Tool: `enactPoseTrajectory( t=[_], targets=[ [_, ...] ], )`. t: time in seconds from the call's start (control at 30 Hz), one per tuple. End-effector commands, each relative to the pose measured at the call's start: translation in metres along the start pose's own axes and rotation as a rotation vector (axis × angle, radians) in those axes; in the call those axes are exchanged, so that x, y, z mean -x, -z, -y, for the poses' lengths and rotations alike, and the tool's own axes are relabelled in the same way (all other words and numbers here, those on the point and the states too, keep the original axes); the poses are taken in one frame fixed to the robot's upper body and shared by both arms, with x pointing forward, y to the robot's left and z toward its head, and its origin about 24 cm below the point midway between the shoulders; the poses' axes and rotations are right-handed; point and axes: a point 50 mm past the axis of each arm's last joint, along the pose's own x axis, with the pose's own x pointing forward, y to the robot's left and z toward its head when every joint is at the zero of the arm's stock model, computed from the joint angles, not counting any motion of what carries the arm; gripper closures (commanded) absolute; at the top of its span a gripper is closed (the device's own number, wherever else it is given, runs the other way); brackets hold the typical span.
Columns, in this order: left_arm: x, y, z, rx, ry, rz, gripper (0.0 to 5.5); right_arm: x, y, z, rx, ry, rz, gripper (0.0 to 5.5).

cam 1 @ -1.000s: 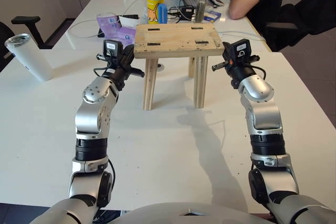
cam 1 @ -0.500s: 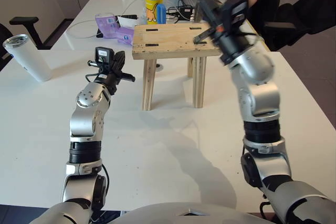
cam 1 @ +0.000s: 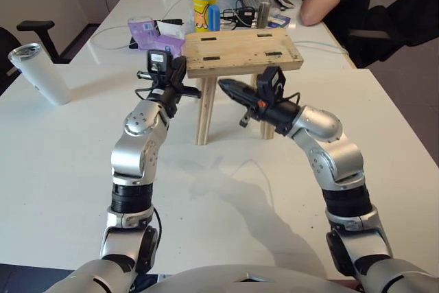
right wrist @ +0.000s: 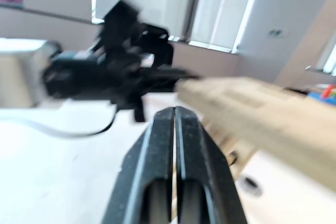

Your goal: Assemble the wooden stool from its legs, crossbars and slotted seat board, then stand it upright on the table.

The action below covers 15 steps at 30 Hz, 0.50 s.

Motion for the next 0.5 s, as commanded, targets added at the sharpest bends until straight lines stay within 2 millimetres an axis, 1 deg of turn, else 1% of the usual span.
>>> enactPoseTrajectory(
  t=[0.03, 0.1, 0.13, 0.2, 0.27, 0.3, 0.4, 0.5],
  targets=[
    [-0.038, 0.007, 0.053, 0.062, 0.269, -0.066, 5.45, 0.015, 0.013, -0.001, -0.038, -0.027, -0.079, 5.50],
    [-0.047, -0.006, 0.079, 0.160, 0.423, -0.034, 5.45, 0.019, 0.021, -0.002, -0.043, -0.064, -0.138, 5.50],
    [-0.047, -0.014, 0.085, 0.206, 0.472, -0.011, 5.45, 0.020, 0.029, -0.005, -0.042, -0.083, -0.183, 5.50],
    [-0.045, -0.020, 0.082, 0.231, 0.497, 0.014, 5.45, 0.020, 0.044, -0.011, -0.022, -0.117, -0.268, 5.50],
    [-0.040, -0.012, 0.064, 0.175, 0.433, 0.003, 5.45, 0.018, 0.059, -0.010, 0.004, -0.059, -0.341, 5.50],
    [-0.036, -0.005, 0.052, 0.154, 0.389, -0.016, 5.45, 0.019, 0.066, -0.010, 0.015, -0.054, -0.378, 5.50],
    [-0.021, 0.017, 0.020, 0.112, 0.276, -0.079, 5.45, 0.030, 0.083, -0.007, 0.052, -0.040, -0.484, 5.50],
    [-0.006, 0.031, -0.001, 0.115, 0.186, -0.111, 5.45, 0.035, 0.094, 0.010, 0.113, 0.069, -0.547, 5.50]
  ],
)
